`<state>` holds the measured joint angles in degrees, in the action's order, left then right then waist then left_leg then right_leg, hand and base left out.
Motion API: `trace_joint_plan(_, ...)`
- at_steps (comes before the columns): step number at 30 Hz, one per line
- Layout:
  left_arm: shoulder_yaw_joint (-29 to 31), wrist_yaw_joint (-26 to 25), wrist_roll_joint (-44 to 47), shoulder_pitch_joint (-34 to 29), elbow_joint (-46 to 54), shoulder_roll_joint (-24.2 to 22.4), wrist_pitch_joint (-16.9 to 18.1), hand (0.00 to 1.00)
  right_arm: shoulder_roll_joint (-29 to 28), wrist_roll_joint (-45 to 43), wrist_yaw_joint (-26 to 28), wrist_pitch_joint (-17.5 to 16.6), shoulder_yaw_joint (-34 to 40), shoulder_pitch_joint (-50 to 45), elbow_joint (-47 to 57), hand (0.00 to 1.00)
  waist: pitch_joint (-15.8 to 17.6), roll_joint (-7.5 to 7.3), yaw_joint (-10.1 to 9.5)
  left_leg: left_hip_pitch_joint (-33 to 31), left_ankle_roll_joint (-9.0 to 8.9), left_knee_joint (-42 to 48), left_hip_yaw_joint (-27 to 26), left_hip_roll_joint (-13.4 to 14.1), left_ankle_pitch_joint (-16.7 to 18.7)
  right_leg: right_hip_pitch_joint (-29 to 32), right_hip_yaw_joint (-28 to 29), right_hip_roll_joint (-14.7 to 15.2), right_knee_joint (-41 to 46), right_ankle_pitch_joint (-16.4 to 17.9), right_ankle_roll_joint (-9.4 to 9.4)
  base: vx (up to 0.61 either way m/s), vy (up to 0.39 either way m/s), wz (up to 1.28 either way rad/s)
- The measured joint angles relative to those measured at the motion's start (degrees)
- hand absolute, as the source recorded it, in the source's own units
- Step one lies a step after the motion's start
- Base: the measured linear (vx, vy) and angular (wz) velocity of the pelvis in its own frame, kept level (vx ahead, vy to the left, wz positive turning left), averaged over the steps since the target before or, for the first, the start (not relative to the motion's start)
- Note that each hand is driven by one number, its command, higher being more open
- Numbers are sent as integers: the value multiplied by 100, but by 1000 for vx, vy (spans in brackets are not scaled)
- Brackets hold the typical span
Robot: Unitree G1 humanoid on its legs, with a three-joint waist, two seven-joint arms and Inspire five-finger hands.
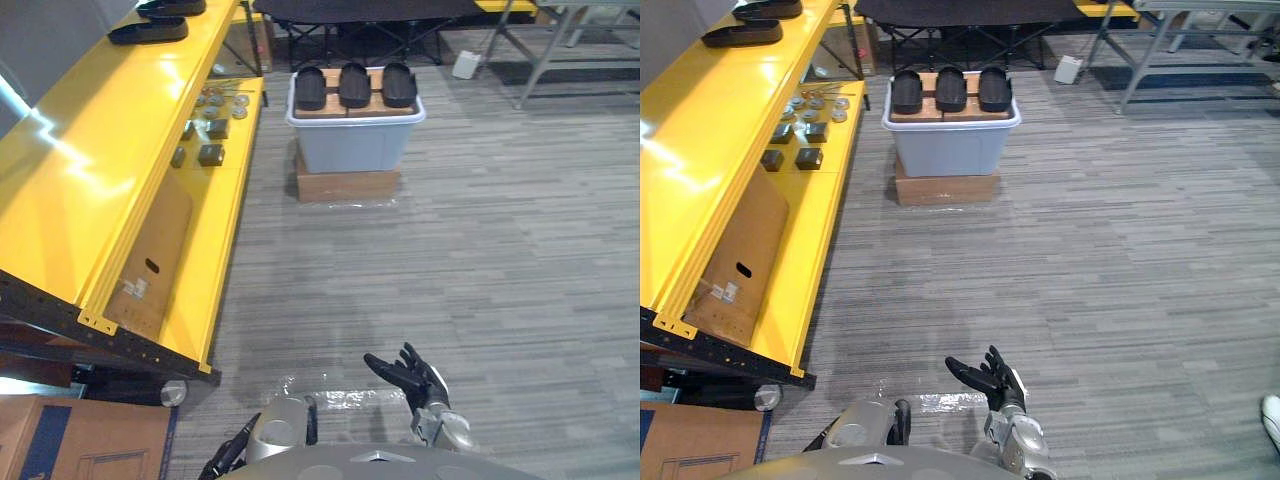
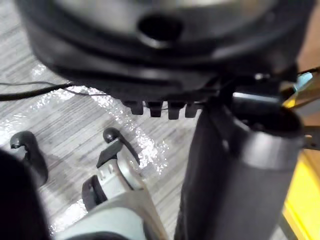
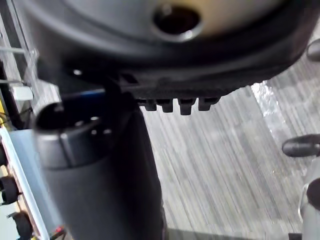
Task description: Walk over and take three plastic housings, then place them on the shelf
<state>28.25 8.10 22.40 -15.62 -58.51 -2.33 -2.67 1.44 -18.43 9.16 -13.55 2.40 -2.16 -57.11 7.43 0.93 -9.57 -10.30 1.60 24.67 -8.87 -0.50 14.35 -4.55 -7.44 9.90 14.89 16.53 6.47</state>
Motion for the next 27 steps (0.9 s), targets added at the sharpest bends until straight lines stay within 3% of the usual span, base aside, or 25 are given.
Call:
trace_joint_plan(1, -28, 26, -71, -42, -18, 34, 24, 100, -39, -4, 12, -1, 8, 19, -69, 100, -145, -20, -17, 110, 83, -124, -25, -122, 46, 106, 56, 83, 606, 126, 109, 337, 52, 11)
trace_joint_plan(2, -67, 36, -308, 26, -86, 125, 121, 100, -52, -9, 54, -15, 14, 70, -195, 100, -108, -100, 30, 284, 203, -110, -20, -208, 112, 608, 272, 142, 2172, 133, 239, 351, 36, 16)
trace_joint_plan(3, -92, 38, -377, 60, -104, 180, 138, 100, -54, -10, 66, -40, 15, 112, -279, 100, -93, -184, 69, 401, 206, -107, -4, -269, 140, 796, 321, 243, 2656, -24, 466, 354, 37, 25)
trace_joint_plan(4, -149, 22, -506, 51, -112, 284, 144, 100, -59, -9, 55, -68, 39, 101, -464, 100, -102, -254, 95, 712, 213, -205, 43, -371, 239, 1039, 342, 420, 3552, -486, 705, 428, 32, 18)
trace_joint_plan(5, -266, -62, -507, 63, -112, 328, 162, 100, -35, -11, 28, -68, 82, 72, -637, 100, -113, -227, 106, 1103, 279, -476, 61, -399, 302, 1238, 226, 569, 4202, -1123, 346, 432, 24, 8)
trace_joint_plan(6, -296, -85, -505, 40, -110, 332, 180, 100, -26, -14, 31, -72, 101, 52, -677, 100, -122, -213, 134, 1262, 299, -604, 66, -388, 315, 1344, 137, 650, 4432, -1194, 167, 357, 10, -13)
trace_joint_plan(8, -363, -208, -488, 92, -175, 428, 232, 100, 17, -10, 41, -149, 235, 172, -658, 100, -110, -175, 304, 1804, 302, -1022, 74, -253, 381, 1994, -490, 798, 4753, -521, -534, 345, -49, -14)
trace_joint_plan(10, -601, -257, -483, 240, -168, 505, 234, 100, 88, -1, 10, -196, 287, 202, -595, 100, -82, -112, 433, 2011, 184, -1221, 120, -8, 380, 2252, -1062, 715, 4010, -306, -636, 338, -86, 20)
trace_joint_plan(12, -970, -205, -429, 530, -120, 545, 263, 100, 114, -6, -24, -201, 455, 179, -401, 100, -16, -3, 516, 2328, 93, -1530, 223, 316, 333, 2426, -1489, 350, 2107, -478, -465, 508, -145, 36)
trace_joint_plan(13, -1169, -166, -354, 683, 7, 564, 262, 100, 96, -4, -25, -202, 542, 105, -290, 100, -16, -54, 569, 2392, 64, -1543, 337, 366, 343, 2444, -1440, 154, 876, -979, -450, 505, -172, 41)
trace_joint_plan(14, -1270, -146, -258, 737, 110, 554, 264, 100, 99, -1, -25, -205, 575, 52, -258, 100, -34, -93, 589, 2433, -19, -1534, 404, 363, 380, 2433, -1406, 99, 301, -1337, -474, 662, -292, 55)
trace_joint_plan(15, -1377, -98, -151, 852, 322, 508, 270, 100, 82, 7, -25, -197, 616, -74, -256, 100, -84, -308, 637, 2601, -329, -1480, 597, 275, 554, 2382, -1330, 82, -460, -2371, -684, 575, -287, 51)
trace_joint_plan(16, -1378, -96, -77, 922, 278, 472, 264, 100, 101, -1, -12, -210, 633, -128, -227, 100, -67, -261, 666, 2716, -454, -1468, 695, 273, 633, 2399, -1196, 93, -298, -2737, -913, 671, -278, 28)
trace_joint_plan(17, -1382, -126, 59, 1141, 254, 191, 232, 100, 224, 7, -48, -158, 786, 16, -209, 100, -67, 76, 649, 2734, -567, -1338, 773, 529, 571, 2456, -1283, -52, 133, -2415, -1006, 538, -220, 7)
trace_joint_plan(18, -1409, -171, 143, 1256, 289, -31, 234, 100, 256, 0, -83, -127, 928, 92, -216, 100, -81, 108, 675, 2705, -563, -1149, 895, 591, 372, 2446, -1330, -89, 380, -2069, -961, 525, -193, -7)
trace_joint_plan(21, -1472, -204, 260, 1342, 282, -160, 37, 100, 201, -9, -85, -43, 1068, 65, -227, 100, -143, 210, 683, 2670, -603, -407, 1100, 773, -90, 2107, -1441, -221, 666, -1497, -980, 484, -200, 8)
trace_joint_plan(22, -1360, -274, 273, 1346, 320, -187, -24, 100, 129, -9, -78, -21, 1049, 39, -227, 100, -141, 215, 673, 2461, -637, 390, 1095, 858, -471, 1810, -1460, -354, 592, -1313, -971, 459, -174, -12)
trace_joint_plan(23, -1133, -366, 276, 1345, 331, -183, -62, 100, 90, -1, -64, 15, 1015, 14, -219, 100, -122, 231, 665, 1988, -769, 1553, 1086, 950, -1236, 1460, -1434, -502, 338, -1205, -976, 442, -150, -15)
trace_joint_plan(24, -1045, -405, 276, 1333, 320, -163, -84, 100, 81, -1, -56, 25, 977, 11, -218, 100, -83, 233, 664, 1708, -871, 2125, 1084, 1032, -1640, 1255, -1438, -594, 154, -1192, -979, 416, -96, -6)
trace_joint_plan(25, -887, -441, 279, 1339, 300, -162, -123, 100, 85, 1, -69, 36, 1013, 9, -222, 100, -37, 348, 659, 1029, -860, 3222, 991, 1255, -1257, 838, -1481, -770, -185, -1145, -1051, 400, -69, 10)
trace_joint_plan(26, -710, -414, 419, 1335, 367, -129, -105, 100, 75, 9, -74, 46, 1052, 25, -243, 100, 42, 354, 634, 445, -753, 3697, 806, 1316, -754, 452, -1528, -844, -475, -1127, -1036, 457, -67, 14)
trace_joint_plan(27, -629, -410, 467, 1336, 433, -128, -102, 100, 70, 12, -71, 44, 1063, 30, -279, 100, 66, 328, 602, 224, -714, 3671, 683, 1283, -541, 283, -1532, -842, -597, -1135, -996, 358, -44, 4)
